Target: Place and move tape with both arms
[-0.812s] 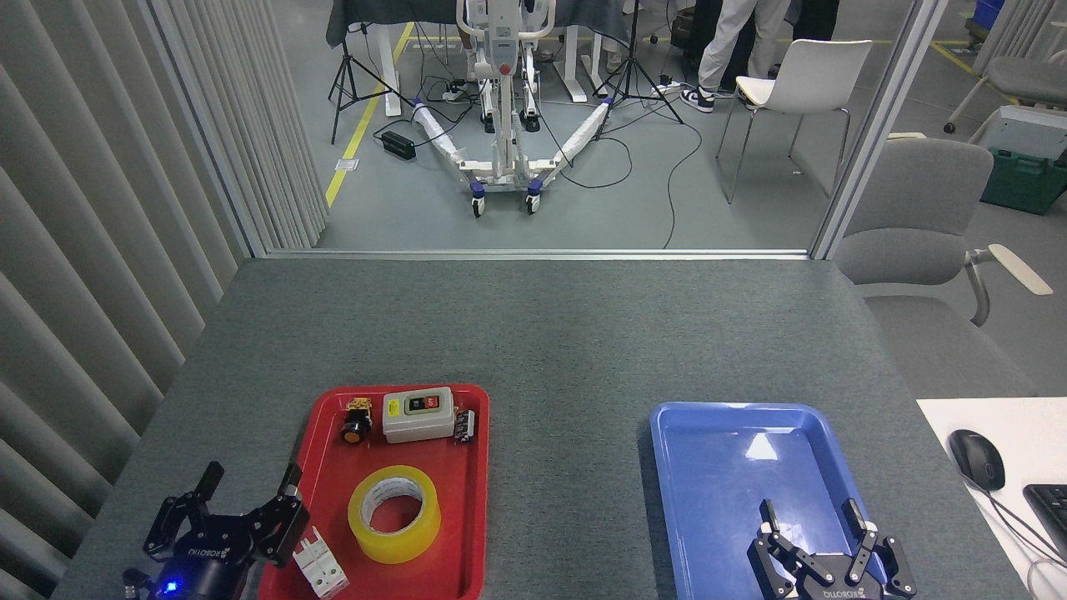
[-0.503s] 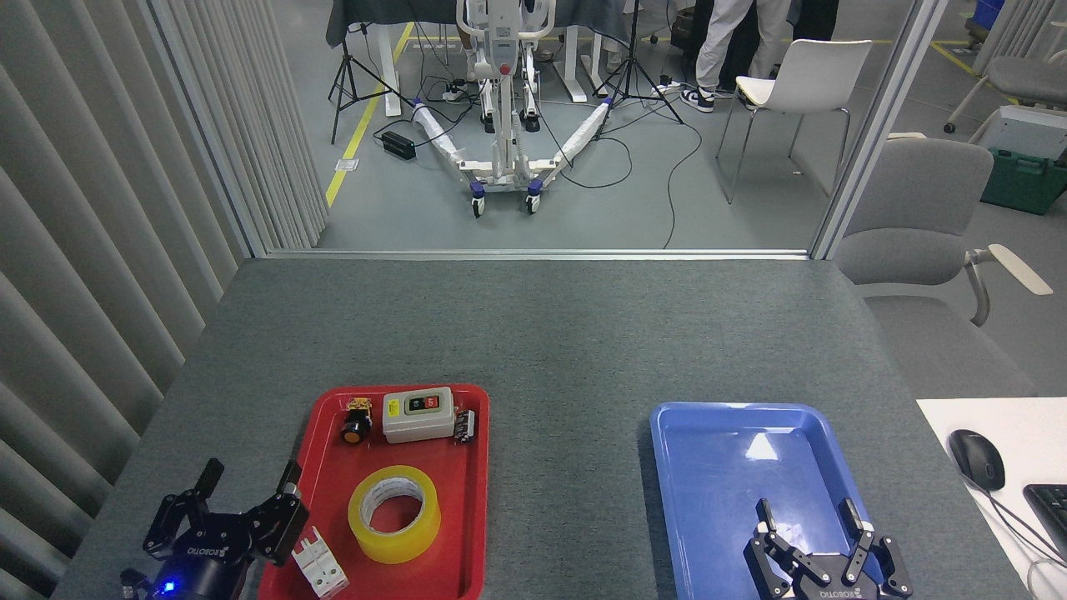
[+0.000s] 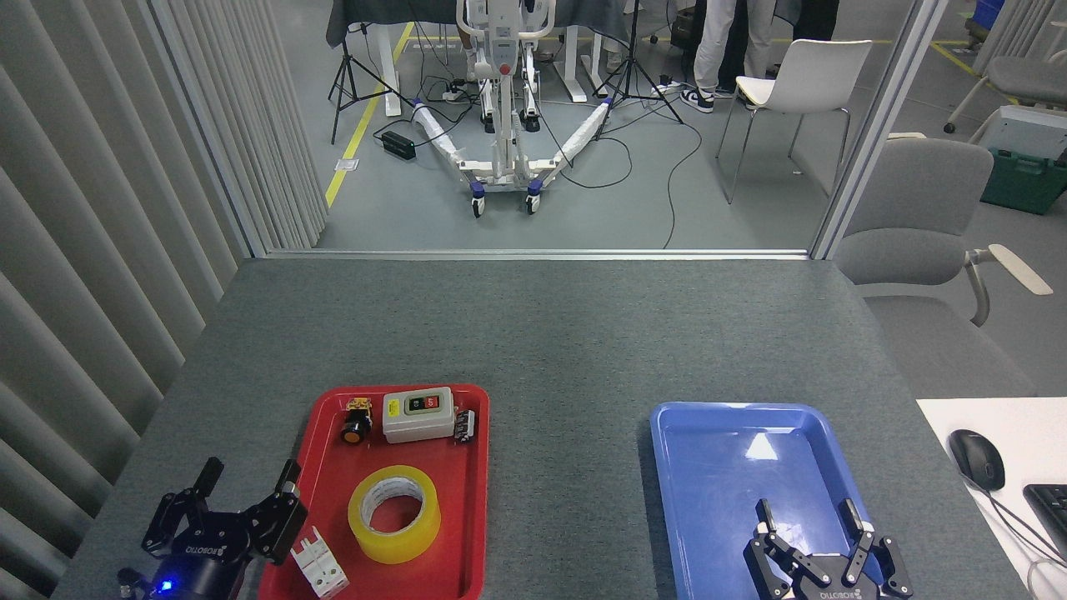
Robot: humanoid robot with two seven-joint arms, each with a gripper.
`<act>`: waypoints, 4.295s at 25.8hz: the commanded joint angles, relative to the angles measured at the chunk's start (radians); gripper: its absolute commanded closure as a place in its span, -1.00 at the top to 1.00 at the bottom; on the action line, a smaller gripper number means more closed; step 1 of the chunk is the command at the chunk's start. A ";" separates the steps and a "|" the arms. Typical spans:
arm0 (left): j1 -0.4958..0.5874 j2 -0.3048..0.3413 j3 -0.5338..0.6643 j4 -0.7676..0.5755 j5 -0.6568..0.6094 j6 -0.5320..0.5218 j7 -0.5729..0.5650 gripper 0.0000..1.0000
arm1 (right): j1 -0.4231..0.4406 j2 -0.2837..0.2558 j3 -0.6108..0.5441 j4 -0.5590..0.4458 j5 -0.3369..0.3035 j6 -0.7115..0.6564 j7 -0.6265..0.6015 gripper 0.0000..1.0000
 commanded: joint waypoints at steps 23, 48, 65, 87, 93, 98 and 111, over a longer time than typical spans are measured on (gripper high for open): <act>-0.328 0.199 -0.262 0.085 0.143 -0.169 -0.544 0.99 | 0.022 0.000 -0.006 -0.016 -0.009 -0.008 0.002 1.00; -0.672 0.279 -0.738 0.318 0.402 0.040 -1.007 1.00 | 0.024 -0.007 -0.017 -0.017 -0.012 -0.008 0.002 1.00; -0.756 0.187 -0.808 0.533 0.411 0.057 -1.104 0.98 | 0.025 -0.010 -0.017 -0.017 -0.012 -0.008 0.002 1.00; -0.785 0.144 -0.759 0.606 0.402 -0.086 -1.190 -1.00 | 0.027 -0.009 -0.017 -0.017 -0.012 -0.008 0.004 1.00; -0.787 0.131 -0.703 0.616 0.416 -0.147 -1.159 -1.00 | 0.025 -0.012 -0.018 -0.017 -0.012 -0.008 0.004 1.00; -0.782 0.141 -0.607 0.533 0.439 -0.304 -0.924 -1.00 | 0.024 -0.017 -0.018 -0.017 -0.012 -0.008 0.002 1.00; -0.959 0.053 -0.988 0.563 0.496 -0.650 -0.472 -1.00 | 0.025 -0.009 -0.018 -0.019 -0.012 -0.009 0.004 1.00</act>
